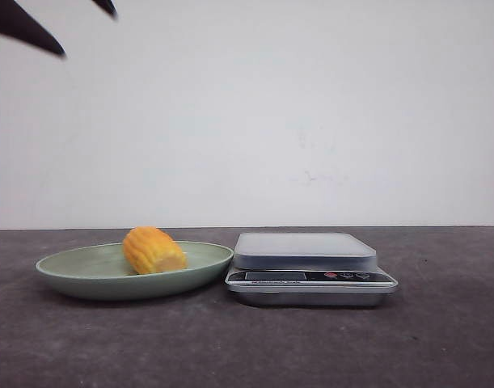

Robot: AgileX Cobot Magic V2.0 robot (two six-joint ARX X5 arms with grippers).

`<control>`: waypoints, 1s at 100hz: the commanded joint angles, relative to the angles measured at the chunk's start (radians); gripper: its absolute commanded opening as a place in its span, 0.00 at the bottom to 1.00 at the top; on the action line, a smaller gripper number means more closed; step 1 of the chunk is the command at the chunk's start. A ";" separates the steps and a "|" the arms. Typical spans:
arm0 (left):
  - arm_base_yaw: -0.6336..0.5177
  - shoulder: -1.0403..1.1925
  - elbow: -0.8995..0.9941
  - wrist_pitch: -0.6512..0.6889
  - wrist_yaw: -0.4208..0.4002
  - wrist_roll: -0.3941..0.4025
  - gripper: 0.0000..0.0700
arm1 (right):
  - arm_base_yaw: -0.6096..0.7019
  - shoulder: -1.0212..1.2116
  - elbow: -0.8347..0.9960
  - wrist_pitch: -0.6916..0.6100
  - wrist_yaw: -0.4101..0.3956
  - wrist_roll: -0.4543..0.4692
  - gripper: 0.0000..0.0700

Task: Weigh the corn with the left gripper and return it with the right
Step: 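Move the left gripper down over the corn cob on the plate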

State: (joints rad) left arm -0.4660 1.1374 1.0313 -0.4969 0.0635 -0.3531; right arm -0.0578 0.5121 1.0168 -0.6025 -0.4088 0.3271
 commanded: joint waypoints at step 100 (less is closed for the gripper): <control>-0.145 0.559 0.022 0.156 -0.266 -0.011 0.63 | 0.071 0.003 0.020 -0.087 -0.022 -0.057 0.79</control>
State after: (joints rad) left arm -0.6064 1.6661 1.0313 -0.3470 -0.1894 -0.3588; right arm 0.0116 0.5117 1.0168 -0.6991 -0.4263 0.2840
